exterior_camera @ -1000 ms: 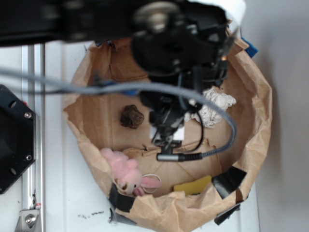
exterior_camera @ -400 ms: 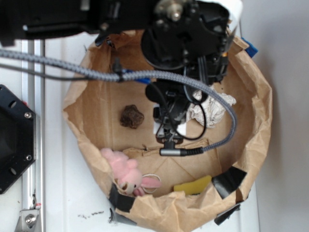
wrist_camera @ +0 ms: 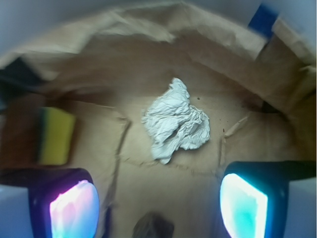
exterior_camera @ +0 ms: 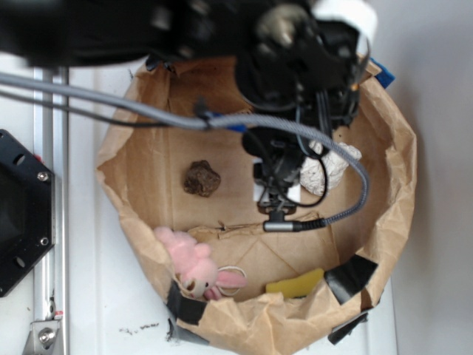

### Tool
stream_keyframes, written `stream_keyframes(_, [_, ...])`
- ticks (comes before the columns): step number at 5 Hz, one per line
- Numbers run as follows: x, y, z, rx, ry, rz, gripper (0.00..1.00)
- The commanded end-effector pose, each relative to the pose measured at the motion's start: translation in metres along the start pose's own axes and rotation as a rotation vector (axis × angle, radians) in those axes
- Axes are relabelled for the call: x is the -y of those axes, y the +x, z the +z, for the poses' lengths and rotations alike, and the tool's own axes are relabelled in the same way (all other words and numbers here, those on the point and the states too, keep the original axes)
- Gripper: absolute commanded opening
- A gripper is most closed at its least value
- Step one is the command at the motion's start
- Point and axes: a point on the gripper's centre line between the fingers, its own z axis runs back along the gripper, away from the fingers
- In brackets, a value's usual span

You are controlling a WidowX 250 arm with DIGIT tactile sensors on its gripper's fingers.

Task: Grab the white paper.

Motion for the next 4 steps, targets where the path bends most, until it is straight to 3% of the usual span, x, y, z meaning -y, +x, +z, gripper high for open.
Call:
stream_keyframes(1, [0.0025, -0.0011, -0.0205, 0.001, 0.003, 0.0, 1.0])
stream_keyframes(3, [0.0091, -0.0087, -0.0217, -0.001, 0.018, 0.01, 1.0])
stream_keyframes(4, [0.012, -0.0084, -0.0161, 0.028, 0.014, 0.019, 1.0])
